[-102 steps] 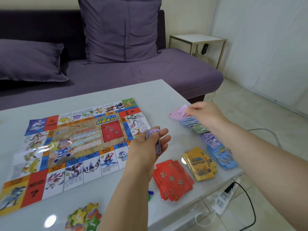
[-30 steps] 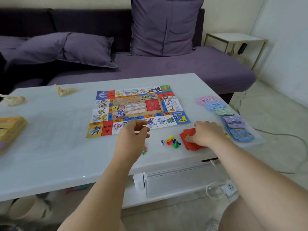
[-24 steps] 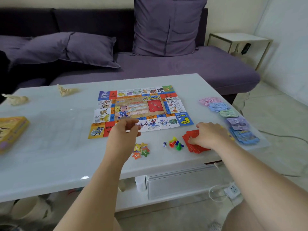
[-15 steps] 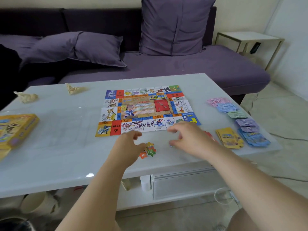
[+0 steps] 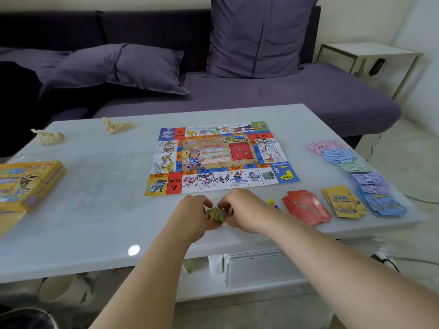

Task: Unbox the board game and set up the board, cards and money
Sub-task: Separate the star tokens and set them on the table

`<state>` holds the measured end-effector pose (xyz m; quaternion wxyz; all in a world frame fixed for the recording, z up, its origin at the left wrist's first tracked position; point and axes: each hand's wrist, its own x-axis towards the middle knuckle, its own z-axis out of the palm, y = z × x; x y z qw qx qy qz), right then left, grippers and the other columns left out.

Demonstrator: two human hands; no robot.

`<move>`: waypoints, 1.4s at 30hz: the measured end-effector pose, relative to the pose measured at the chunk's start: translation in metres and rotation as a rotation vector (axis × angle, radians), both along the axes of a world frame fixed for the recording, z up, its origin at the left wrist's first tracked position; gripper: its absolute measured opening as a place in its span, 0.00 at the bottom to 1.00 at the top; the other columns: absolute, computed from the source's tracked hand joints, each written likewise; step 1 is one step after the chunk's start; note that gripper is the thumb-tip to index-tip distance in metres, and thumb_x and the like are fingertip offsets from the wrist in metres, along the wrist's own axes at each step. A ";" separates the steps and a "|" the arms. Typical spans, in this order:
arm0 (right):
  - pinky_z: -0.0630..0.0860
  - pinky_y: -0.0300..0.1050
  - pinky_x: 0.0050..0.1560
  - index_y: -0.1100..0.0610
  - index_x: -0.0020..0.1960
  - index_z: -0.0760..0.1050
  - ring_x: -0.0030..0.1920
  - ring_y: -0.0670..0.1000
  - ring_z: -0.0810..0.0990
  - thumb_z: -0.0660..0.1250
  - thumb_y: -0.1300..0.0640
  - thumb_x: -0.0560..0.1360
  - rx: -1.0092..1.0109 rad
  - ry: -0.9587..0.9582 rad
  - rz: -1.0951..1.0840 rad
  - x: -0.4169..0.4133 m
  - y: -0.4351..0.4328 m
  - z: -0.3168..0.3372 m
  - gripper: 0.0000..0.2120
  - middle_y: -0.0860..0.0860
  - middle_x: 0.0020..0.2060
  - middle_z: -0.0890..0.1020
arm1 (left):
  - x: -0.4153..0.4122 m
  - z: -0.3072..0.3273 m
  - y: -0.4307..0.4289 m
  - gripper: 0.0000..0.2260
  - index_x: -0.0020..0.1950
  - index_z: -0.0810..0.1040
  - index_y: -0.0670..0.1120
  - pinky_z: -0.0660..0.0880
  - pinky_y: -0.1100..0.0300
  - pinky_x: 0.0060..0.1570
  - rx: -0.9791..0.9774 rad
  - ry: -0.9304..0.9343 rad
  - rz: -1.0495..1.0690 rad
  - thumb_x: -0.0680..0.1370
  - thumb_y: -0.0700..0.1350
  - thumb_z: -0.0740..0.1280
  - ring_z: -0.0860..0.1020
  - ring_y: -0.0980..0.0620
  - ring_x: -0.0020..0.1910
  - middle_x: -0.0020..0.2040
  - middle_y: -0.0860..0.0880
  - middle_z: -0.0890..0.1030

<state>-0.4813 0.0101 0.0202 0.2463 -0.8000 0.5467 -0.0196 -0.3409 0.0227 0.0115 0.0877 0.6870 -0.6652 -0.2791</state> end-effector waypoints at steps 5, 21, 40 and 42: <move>0.69 0.38 0.52 0.56 0.64 0.76 0.56 0.52 0.78 0.72 0.59 0.73 0.050 -0.051 -0.020 0.001 -0.006 0.000 0.20 0.54 0.58 0.80 | 0.001 0.000 -0.001 0.23 0.63 0.74 0.48 0.69 0.63 0.36 0.002 0.024 -0.004 0.70 0.50 0.75 0.73 0.53 0.47 0.56 0.49 0.76; 0.72 0.40 0.44 0.58 0.50 0.81 0.47 0.51 0.80 0.75 0.62 0.68 0.143 -0.108 -0.066 0.008 -0.015 0.002 0.11 0.53 0.48 0.83 | -0.003 0.005 -0.011 0.12 0.49 0.80 0.42 0.65 0.63 0.31 0.032 -0.085 -0.077 0.71 0.47 0.74 0.72 0.49 0.37 0.46 0.44 0.80; 0.72 0.42 0.39 0.55 0.45 0.81 0.30 0.45 0.77 0.73 0.60 0.68 0.277 -0.186 -0.120 0.006 -0.021 0.004 0.06 0.52 0.36 0.82 | 0.002 0.005 -0.013 0.12 0.45 0.80 0.41 0.66 0.62 0.30 0.066 -0.050 -0.103 0.70 0.49 0.73 0.73 0.49 0.36 0.39 0.44 0.80; 0.73 0.42 0.40 0.55 0.46 0.81 0.30 0.45 0.78 0.73 0.59 0.69 0.273 -0.206 -0.123 0.005 -0.021 0.005 0.06 0.49 0.33 0.81 | 0.002 0.004 -0.013 0.10 0.43 0.78 0.44 0.66 0.63 0.30 0.064 -0.034 -0.092 0.70 0.49 0.73 0.74 0.49 0.37 0.40 0.45 0.80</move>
